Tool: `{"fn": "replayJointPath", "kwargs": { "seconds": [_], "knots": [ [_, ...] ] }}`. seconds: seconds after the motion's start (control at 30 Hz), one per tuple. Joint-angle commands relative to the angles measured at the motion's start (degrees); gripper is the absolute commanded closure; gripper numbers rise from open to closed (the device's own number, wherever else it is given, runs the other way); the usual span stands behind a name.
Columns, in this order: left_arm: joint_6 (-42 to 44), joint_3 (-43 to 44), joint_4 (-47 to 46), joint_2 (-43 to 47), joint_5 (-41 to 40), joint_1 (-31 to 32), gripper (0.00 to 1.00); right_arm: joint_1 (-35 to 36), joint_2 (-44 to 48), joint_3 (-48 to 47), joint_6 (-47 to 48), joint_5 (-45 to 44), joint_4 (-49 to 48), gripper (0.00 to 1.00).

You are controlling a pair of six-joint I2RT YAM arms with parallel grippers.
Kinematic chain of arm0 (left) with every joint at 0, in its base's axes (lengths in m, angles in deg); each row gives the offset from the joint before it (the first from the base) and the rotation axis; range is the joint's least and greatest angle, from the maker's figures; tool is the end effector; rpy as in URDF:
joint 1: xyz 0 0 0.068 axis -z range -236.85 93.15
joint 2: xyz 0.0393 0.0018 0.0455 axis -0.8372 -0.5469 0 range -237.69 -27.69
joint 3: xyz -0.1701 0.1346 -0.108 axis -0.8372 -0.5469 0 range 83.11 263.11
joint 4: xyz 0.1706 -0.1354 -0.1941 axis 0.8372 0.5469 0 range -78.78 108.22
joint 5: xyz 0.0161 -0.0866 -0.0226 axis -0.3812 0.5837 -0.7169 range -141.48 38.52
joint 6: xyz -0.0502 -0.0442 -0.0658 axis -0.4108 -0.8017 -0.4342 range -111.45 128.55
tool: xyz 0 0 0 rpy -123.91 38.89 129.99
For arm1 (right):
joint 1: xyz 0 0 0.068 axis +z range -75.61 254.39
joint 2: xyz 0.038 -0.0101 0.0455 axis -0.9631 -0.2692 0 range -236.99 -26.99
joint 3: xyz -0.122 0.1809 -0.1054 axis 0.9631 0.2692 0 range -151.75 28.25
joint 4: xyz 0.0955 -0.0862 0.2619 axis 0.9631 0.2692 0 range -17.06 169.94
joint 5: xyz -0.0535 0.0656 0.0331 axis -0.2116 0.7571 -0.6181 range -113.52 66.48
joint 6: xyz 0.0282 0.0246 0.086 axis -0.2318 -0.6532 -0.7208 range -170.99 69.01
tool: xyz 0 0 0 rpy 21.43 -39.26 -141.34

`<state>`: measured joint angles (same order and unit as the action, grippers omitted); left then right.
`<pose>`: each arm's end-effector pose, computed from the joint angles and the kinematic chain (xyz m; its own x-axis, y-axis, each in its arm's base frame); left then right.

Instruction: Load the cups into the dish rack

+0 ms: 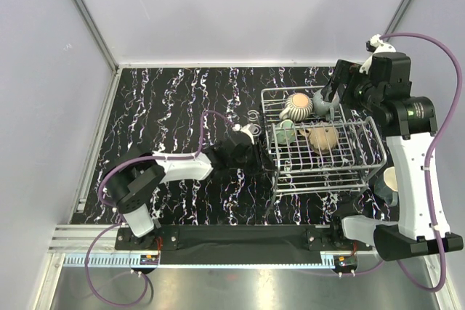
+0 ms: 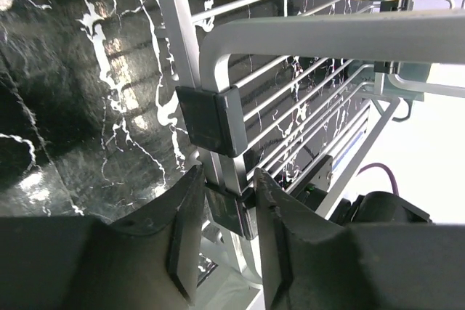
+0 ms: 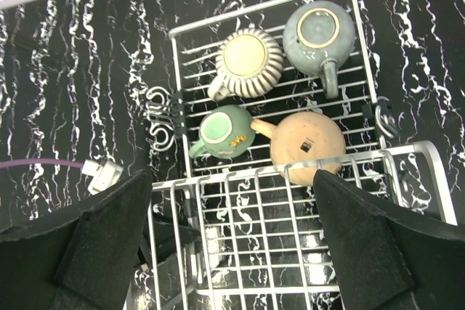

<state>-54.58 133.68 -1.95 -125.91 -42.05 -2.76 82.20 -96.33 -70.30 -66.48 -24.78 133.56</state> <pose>0.2316 -0.3434 0.0899 -0.9334 -0.2114 -0.2899 0.1007 0.6211 -0.7772 0.2836 0.0371 0.4359 -0.5289 0.1968 -0.8255 0.0248 0.9759 0.2168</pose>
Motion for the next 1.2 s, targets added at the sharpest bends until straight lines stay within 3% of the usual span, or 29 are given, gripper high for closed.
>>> {"fn": "replayJointPath", "kwargs": {
  "seconds": [0.0,0.33,0.4,0.43,0.53,0.63,1.03,1.17],
  "knots": [
    [4.6,1.2,3.4,-1.9,-1.7,-3.3,0.69,-0.2,-1.6,-3.2,-0.3,-2.2,1.5,0.0],
    [10.3,4.5,9.0,-1.8,-0.1,-9.1,0.76,-0.2,-4.9,-7.6,-0.7,-8.2,3.4,0.0],
    [10.8,4.1,9.1,-0.5,-0.2,-9.5,0.73,-0.2,-5.7,-8.3,-0.7,-9.2,3.7,0.0],
    [11.1,4.0,9.6,-0.2,-0.2,-9.6,0.63,-0.3,-6.0,-8.5,-0.7,-9.7,3.8,0.0],
    [11.6,2.4,8.8,1.2,0.9,-9.5,0.49,-1.7,-7.0,-9.5,-0.9,-12.2,4.5,0.0],
    [11.7,0.8,7.2,2.8,2.2,-9.6,0.42,-3.5,-8.0,-10.4,-1.0,-11.7,5.1,0.0],
    [15.2,-2.3,8.9,13.1,3.3,-9.7,0.35,-7.5,-8.4,-7.1,-2.4,-11.4,5.7,0.0],
    [14.8,-4.4,9.6,16.5,1.8,-10.0,0.36,-15.0,-7.7,-5.6,-2.4,-9.8,5.6,0.0]
  ]
}}
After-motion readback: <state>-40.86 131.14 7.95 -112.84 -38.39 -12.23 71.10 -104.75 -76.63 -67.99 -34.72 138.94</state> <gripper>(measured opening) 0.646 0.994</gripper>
